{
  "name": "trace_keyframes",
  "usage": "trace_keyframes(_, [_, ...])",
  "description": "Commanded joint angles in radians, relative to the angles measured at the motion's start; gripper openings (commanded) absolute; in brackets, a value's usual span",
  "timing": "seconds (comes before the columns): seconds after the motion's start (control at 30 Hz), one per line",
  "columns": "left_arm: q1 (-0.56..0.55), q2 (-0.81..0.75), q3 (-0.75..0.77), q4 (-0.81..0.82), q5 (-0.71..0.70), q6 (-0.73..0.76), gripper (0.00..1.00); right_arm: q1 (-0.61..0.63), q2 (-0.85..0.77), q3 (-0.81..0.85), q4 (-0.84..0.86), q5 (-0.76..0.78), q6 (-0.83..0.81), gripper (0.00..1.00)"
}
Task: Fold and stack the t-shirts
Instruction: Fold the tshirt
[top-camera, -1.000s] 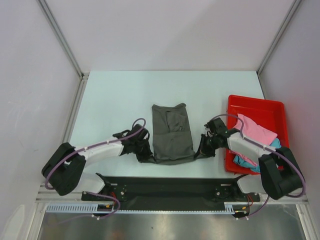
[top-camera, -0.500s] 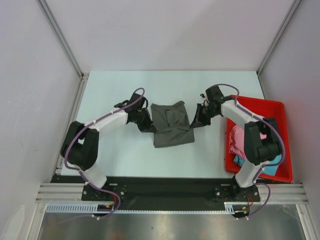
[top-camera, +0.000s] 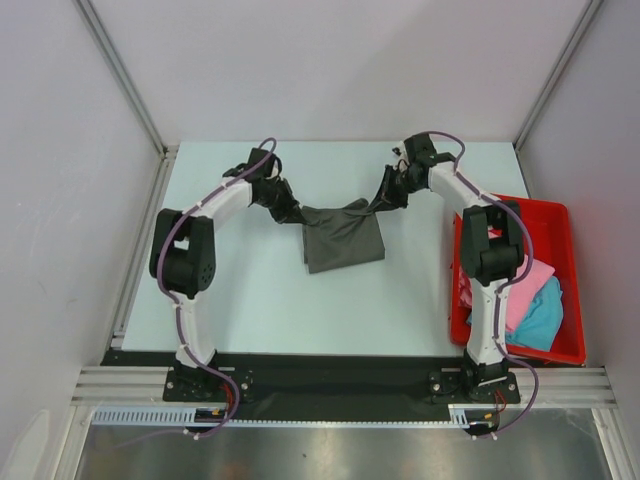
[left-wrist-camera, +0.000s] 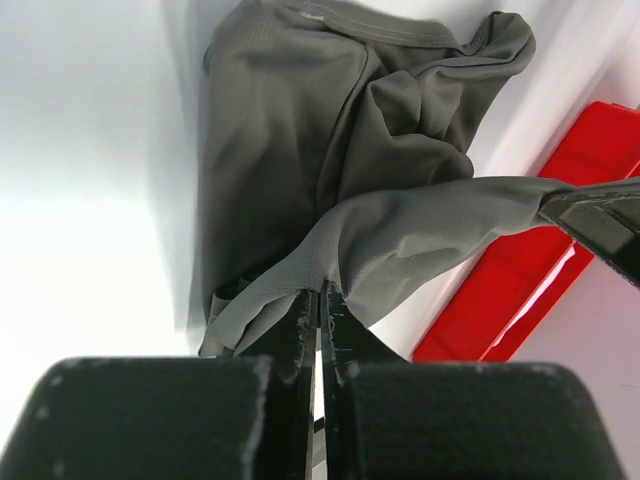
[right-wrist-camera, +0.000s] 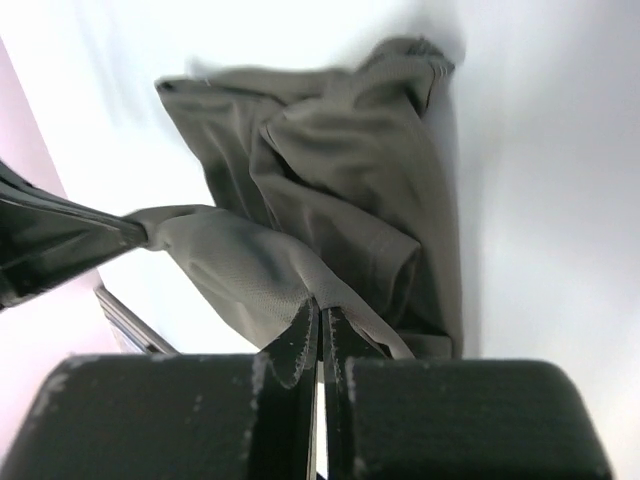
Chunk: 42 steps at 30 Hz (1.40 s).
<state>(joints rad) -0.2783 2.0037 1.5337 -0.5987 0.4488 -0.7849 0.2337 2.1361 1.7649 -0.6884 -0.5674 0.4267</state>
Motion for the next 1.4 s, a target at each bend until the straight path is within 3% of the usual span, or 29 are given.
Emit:
trace_keyframes(0.0, [0.022,0.030,0.074,-0.003,0.057,0.018,0.01,-0.008,0.036,0.099,-0.003,-0.042,0.026,0.00])
trace_keyframes(0.33, [0.073,0.099,0.140,0.028,0.079,0.006,0.01,-0.017,0.188,0.271,0.015,-0.106,0.050,0.00])
trace_keyframes(0.83, [0.119,0.213,0.264,0.037,0.061,0.021,0.05,-0.062,0.311,0.337,0.208,-0.184,0.205,0.04])
trace_keyframes(0.93, [0.128,0.242,0.293,0.045,0.034,0.027,0.21,-0.068,0.347,0.369,0.257,-0.190,0.237,0.11])
trace_keyframes(0.97, [0.131,0.250,0.307,0.015,0.022,0.033,0.26,-0.077,0.361,0.387,0.251,-0.193,0.244,0.24])
trace_keyframes(1.13, [0.137,0.146,0.338,-0.041,-0.090,0.114,0.45,-0.125,0.377,0.560,0.116,-0.175,0.158,0.47])
trace_keyframes(1.17, [0.130,0.112,0.327,-0.027,-0.107,0.130,0.46,-0.132,0.364,0.568,0.084,-0.170,0.140,0.55])
trace_keyframes(1.2, [0.122,0.071,0.286,-0.006,-0.120,0.133,0.47,-0.135,0.329,0.561,0.075,-0.164,0.115,0.56])
trace_keyframes(1.33, [0.065,-0.078,0.180,0.060,-0.118,0.125,0.38,-0.102,0.205,0.403,0.121,-0.190,0.118,0.56])
trace_keyframes(1.37, [0.056,-0.098,0.143,0.144,-0.095,0.089,0.36,-0.090,0.177,0.318,0.175,-0.190,0.119,0.56])
